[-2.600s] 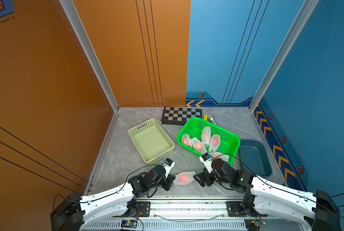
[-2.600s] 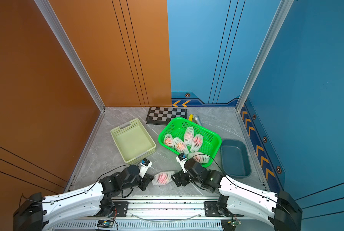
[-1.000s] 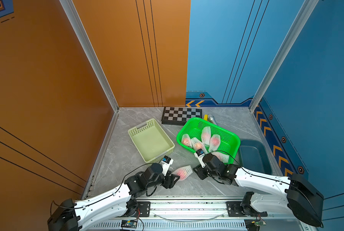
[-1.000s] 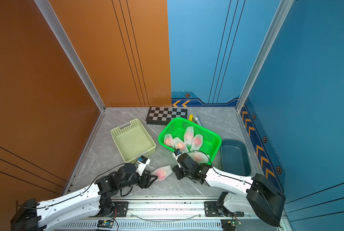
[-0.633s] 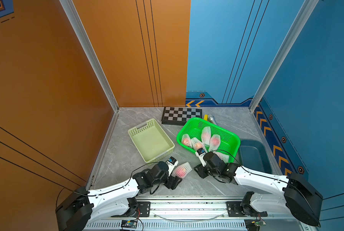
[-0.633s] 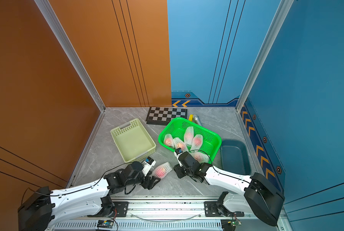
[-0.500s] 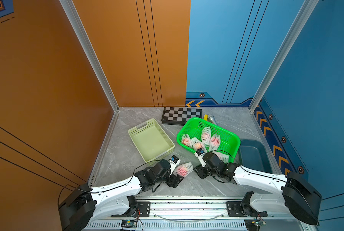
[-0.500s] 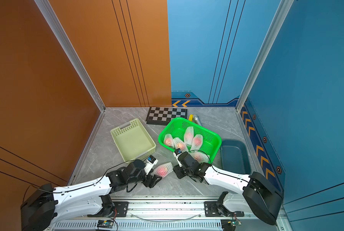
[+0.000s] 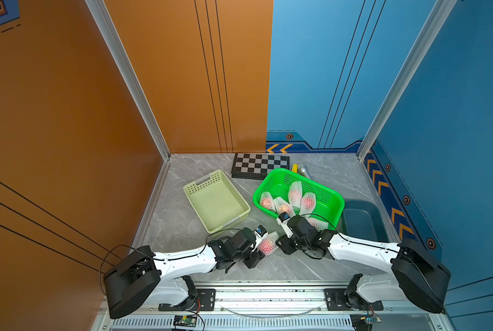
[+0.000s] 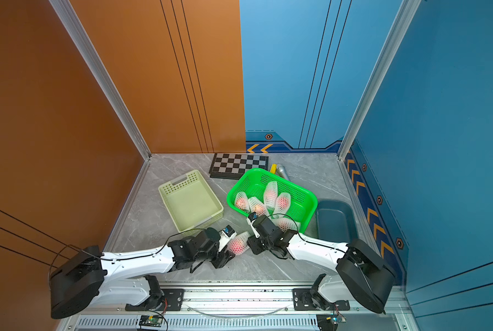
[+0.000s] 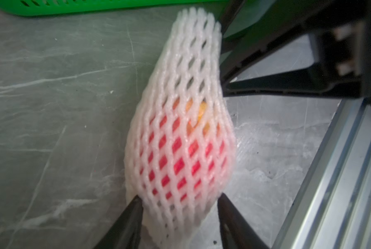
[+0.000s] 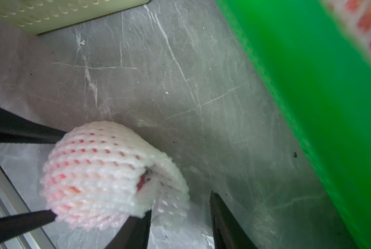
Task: Remove foam nets from apples
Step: Remove the foam net from the apple.
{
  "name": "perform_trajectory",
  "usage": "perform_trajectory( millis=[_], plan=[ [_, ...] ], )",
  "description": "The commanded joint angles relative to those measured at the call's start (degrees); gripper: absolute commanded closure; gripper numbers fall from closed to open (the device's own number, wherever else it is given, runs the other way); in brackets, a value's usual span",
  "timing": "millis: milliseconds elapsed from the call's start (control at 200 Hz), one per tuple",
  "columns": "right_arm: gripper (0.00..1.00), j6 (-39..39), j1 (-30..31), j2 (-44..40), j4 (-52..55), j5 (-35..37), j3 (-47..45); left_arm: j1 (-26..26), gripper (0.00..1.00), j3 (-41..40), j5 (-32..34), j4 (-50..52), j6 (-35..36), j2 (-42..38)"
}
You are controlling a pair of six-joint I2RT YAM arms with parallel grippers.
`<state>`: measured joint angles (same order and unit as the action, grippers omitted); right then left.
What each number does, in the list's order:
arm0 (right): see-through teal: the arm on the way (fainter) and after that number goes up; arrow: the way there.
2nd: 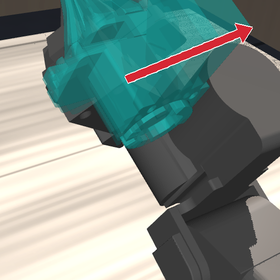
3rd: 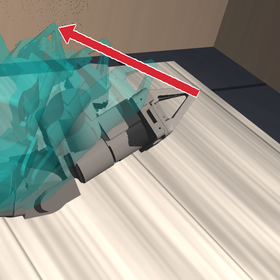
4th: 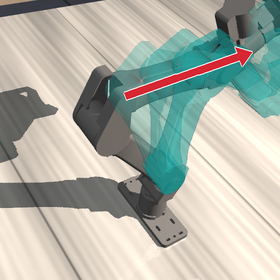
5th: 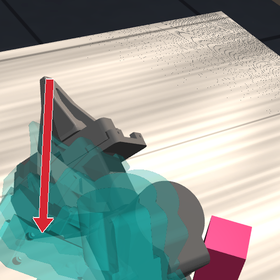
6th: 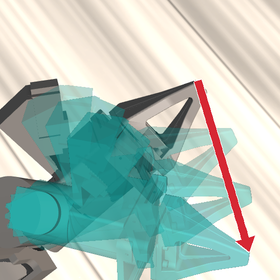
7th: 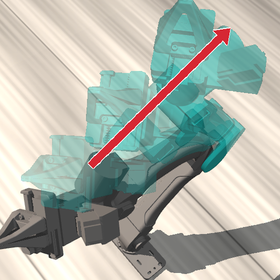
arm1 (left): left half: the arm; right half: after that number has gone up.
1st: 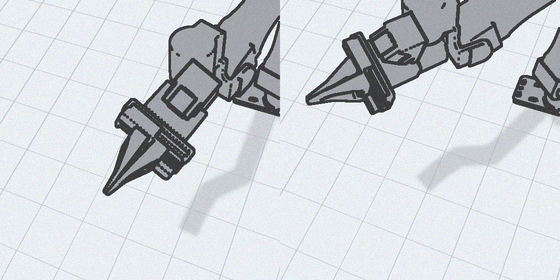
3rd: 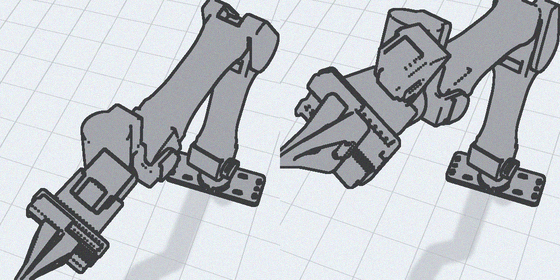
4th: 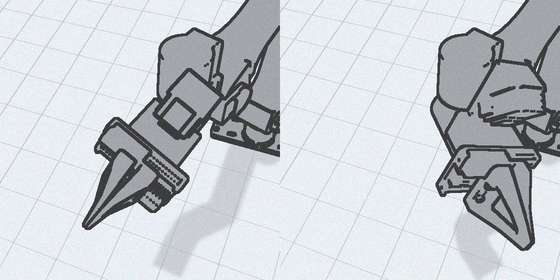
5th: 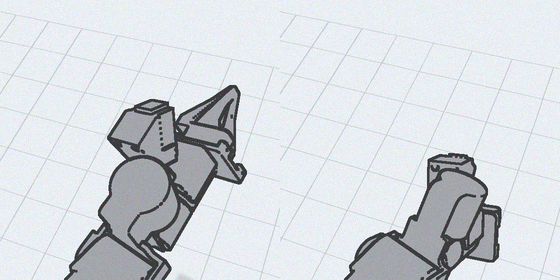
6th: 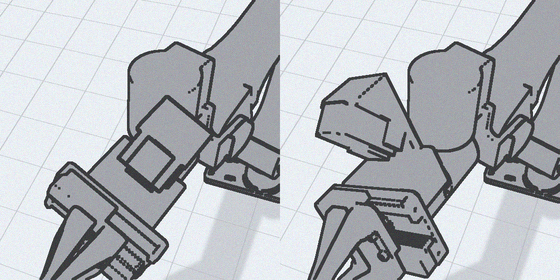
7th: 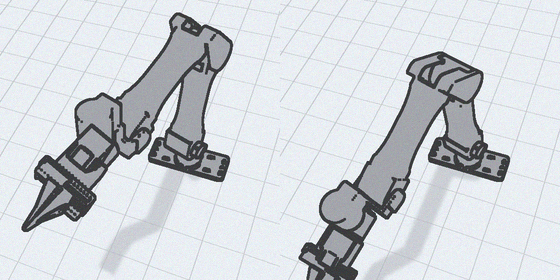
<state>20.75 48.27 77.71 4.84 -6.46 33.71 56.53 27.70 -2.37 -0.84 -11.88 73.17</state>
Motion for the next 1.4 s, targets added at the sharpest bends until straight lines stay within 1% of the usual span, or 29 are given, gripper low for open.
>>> perform_trajectory(
  millis=[0, 135, 260, 396, 416, 421, 551, 676, 721, 806, 846, 916, 1397],
  plan=[
    [0.53, -1.11, -0.36, 0.60, -0.38, -1.18, 1.90, 0.90, 0.56, 1.74, 2.70, -1.09, 1.24, 1.53],
    [0.52, -0.98, -0.39, -0.15, 0.02, -1.55, 2.09, 1.30, 0.65, 1.94, 3.42, -1.27, 1.29, 2.07],
    [0.50, -0.63, -0.87, -3.02, 2.42, -2.97, 2.61, 1.37, 0.79, 1.75, 3.75, -1.05, 1.26, 2.07],
    [0.39, -0.71, -2.95, -7.90, 6.57, -4.74, 2.85, 1.47, 0.94, 1.20, 3.91, -0.36, 0.85, 1.59],
    [0.37, -0.79, -3.43, -8.58, 7.03, -4.78, 2.77, 1.50, 0.98, 1.21, 3.95, -0.09, 0.89, 1.47],
    [0.37, -0.80, -3.57, -8.74, 7.16, -4.87, 2.76, 1.53, 1.00, 1.17, 3.95, -0.02, 0.80, 1.46],
    [0.31, -1.07, -7.00, -12.07, 8.59, -5.41, 2.41, 2.13, 1.00, 0.71, 4.09, 1.06, 0.87, 0.64],
    [0.32, -1.37, -7.67, -12.78, 8.61, -6.09, 2.91, 3.00, 1.00, 0.85, 4.48, 2.93, 1.22, -1.02],
    [0.37, -1.60, -7.67, -12.43, 8.58, -6.23, 3.17, 3.29, 1.00, 0.86, 4.52, 3.81, 1.33, -1.77],
    [0.53, -1.99, -7.69, -11.47, 8.06, -7.37, 3.62, 3.47, 1.00, 0.85, 4.55, 4.88, 1.08, -2.73],
    [0.59, -2.08, -7.69, -11.03, 7.67, -8.32, 3.75, 3.49, 1.00, 0.73, 4.46, 4.97, 0.98, -3.03],
    [0.63, -2.21, -7.68, -10.46, 6.95, -9.30, 3.67, 3.66, 1.00, 0.67, 4.31, 5.14, 0.89, -3.05],
    [0.64, -4.39, -3.34, -5.88, 4.75, -14.54, 4.52, 4.19, 1.00, 0.62, 4.22, 5.24, 0.90, -3.12]
  ],
)
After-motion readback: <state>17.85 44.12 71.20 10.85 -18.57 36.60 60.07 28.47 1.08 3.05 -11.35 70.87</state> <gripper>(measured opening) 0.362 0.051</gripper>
